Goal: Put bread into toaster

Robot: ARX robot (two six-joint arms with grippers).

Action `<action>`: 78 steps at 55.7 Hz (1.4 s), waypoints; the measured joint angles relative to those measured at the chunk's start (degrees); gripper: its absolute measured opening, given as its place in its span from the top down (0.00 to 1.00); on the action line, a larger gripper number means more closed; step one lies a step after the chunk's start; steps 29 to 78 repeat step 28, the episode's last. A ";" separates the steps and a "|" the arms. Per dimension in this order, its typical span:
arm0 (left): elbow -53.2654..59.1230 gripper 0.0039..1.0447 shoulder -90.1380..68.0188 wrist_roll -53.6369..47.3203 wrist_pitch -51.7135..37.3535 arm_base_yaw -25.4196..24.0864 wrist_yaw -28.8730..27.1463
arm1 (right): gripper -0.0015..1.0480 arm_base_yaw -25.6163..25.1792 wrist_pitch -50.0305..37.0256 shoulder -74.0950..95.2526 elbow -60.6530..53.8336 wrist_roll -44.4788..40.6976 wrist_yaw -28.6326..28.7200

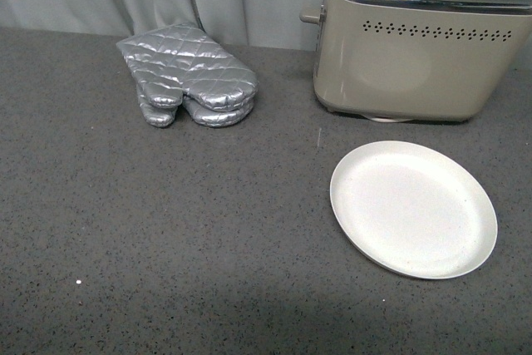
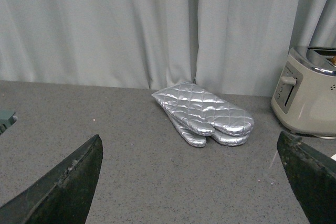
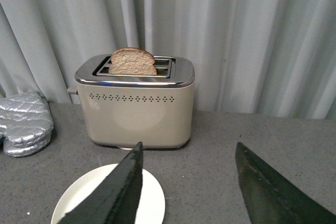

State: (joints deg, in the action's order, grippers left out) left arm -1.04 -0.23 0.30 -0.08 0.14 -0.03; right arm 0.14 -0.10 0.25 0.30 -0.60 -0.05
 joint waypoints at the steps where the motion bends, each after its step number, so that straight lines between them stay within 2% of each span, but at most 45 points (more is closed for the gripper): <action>1: 0.00 0.06 0.00 0.00 0.00 0.00 0.00 | 0.46 0.00 0.00 0.00 0.00 0.00 0.00; 12: 0.00 0.06 0.00 0.00 0.00 0.00 0.00 | 0.15 0.00 0.00 0.00 0.00 0.00 0.00; 16: 0.00 0.06 0.00 0.00 0.00 0.00 0.00 | 0.07 0.00 0.00 0.00 0.00 0.11 0.00; 20: 0.00 0.06 0.00 0.00 0.00 0.00 0.00 | 0.10 0.00 0.00 0.00 0.00 0.09 0.02; 78: 0.00 0.06 0.00 0.00 0.00 0.00 0.00 | 0.09 0.00 0.00 0.00 0.00 0.15 0.00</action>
